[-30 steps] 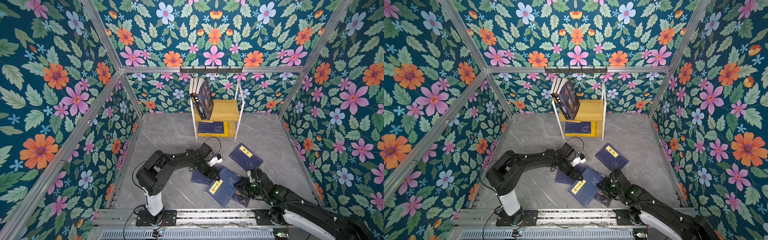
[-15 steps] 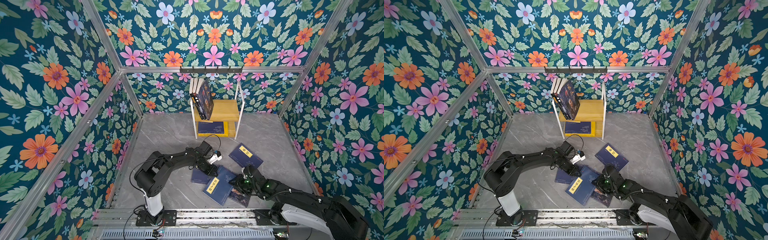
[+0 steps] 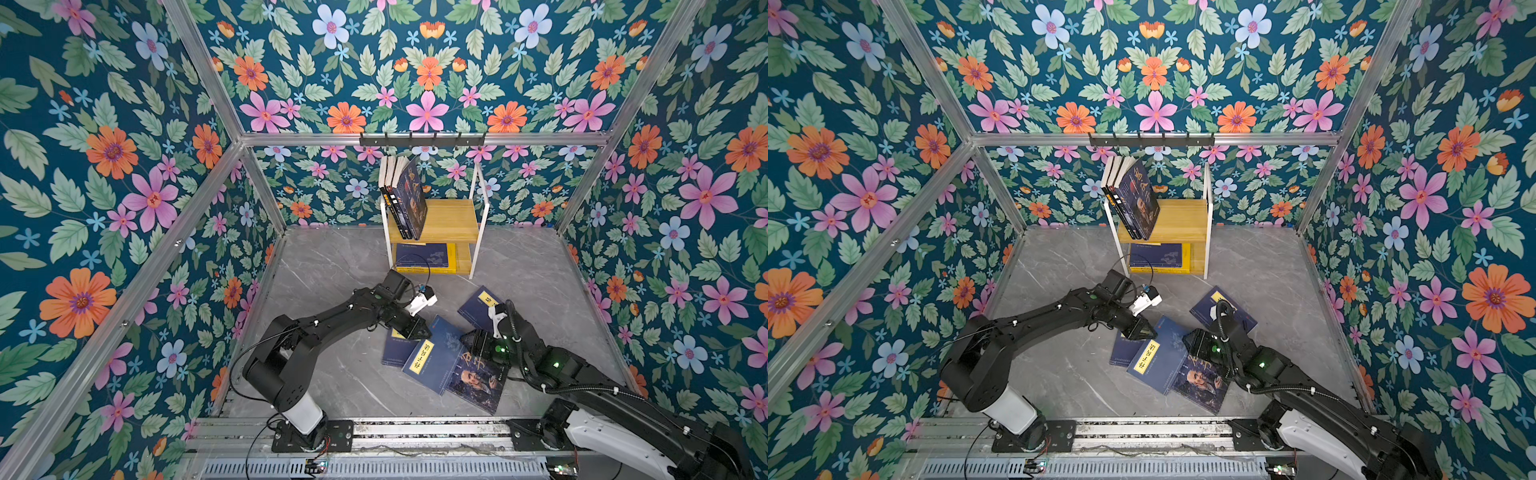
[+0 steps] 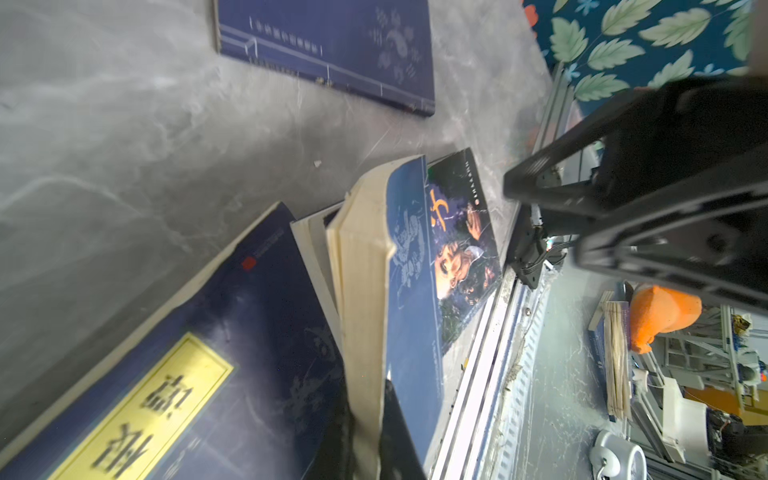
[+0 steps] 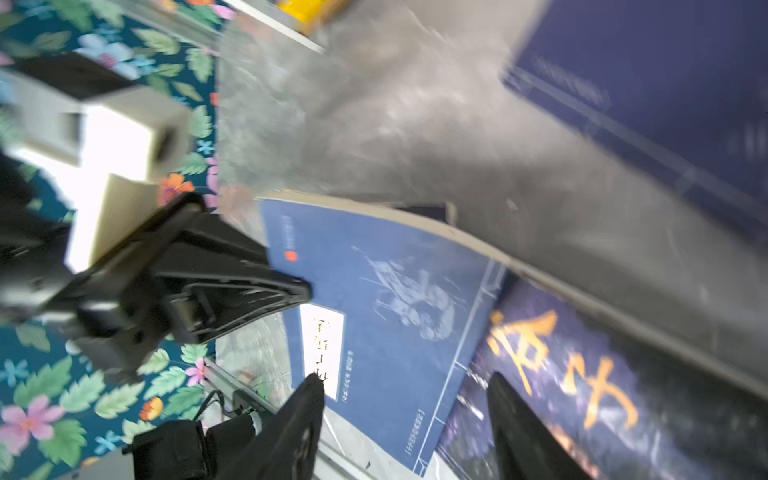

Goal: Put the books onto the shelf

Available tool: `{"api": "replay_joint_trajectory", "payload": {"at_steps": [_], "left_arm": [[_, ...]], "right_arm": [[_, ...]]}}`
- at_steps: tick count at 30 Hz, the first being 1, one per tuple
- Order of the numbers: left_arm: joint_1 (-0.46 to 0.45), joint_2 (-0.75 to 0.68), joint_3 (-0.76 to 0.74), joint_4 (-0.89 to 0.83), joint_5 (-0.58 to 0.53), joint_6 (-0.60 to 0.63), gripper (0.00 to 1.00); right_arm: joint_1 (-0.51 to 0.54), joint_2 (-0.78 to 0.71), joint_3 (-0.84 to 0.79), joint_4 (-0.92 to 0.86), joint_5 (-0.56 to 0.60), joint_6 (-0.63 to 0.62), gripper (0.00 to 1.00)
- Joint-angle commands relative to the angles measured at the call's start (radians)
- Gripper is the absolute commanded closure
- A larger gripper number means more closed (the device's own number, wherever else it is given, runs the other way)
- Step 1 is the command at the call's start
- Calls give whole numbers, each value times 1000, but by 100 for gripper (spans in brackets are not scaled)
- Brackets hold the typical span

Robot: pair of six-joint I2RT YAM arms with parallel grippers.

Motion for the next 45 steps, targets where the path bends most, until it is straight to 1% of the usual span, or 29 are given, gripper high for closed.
{"api": "replay_joint_trajectory", "payload": {"at_steps": [1,5,8,10,12,14,16,18,19,20,22,23,26,28,30,35,38,43,44,45], "left_arm": [[32,-38,-10,-15,60,44,100],[116,-96,-23,-21,111,47,100],[179,-142,-24,-46,164,82,100],[214,-160,-12,-88,207,130,100],[235,-172,11,-140,220,172,100],[253,-179,48,-214,218,241,100],[270,-179,92,-290,211,318,100],[297,-181,141,-361,206,383,100],[317,-182,168,-393,206,414,100],[337,-183,196,-429,207,449,100],[364,-178,248,-528,207,541,100],[371,-172,274,-582,207,596,100],[387,-163,343,-726,206,752,100],[396,-157,373,-809,215,845,100],[400,-146,391,-866,219,896,100],[409,-106,465,-940,229,926,100],[408,-87,505,-999,261,964,100],[422,-86,520,-1018,304,971,100],[424,-82,522,-1024,315,972,100],[426,-81,522,-1026,322,971,100]], "right_arm": [[3,34,74,-24,51,-337,34],[4,118,197,-3,62,-610,32],[12,176,255,40,49,-861,30],[38,190,261,96,-3,-1101,28],[73,195,252,144,-10,-1328,24],[86,207,261,165,-6,-1513,21],[89,220,266,164,-2,-1666,20],[108,230,255,167,23,-1854,19],[128,236,237,180,55,-1973,17],[144,242,210,211,86,-2089,13],[156,245,158,305,106,-2253,9],[160,249,162,302,104,-2315,10],[183,281,191,333,124,-2399,16],[194,301,217,353,125,-2442,17],[202,325,241,353,113,-2477,17],[235,381,280,366,88,-2560,19],[237,412,294,372,72,-2592,20],[241,433,285,421,53,-2625,21],[241,441,281,438,53,-2627,23],[242,450,281,456,57,-2625,29]]}}
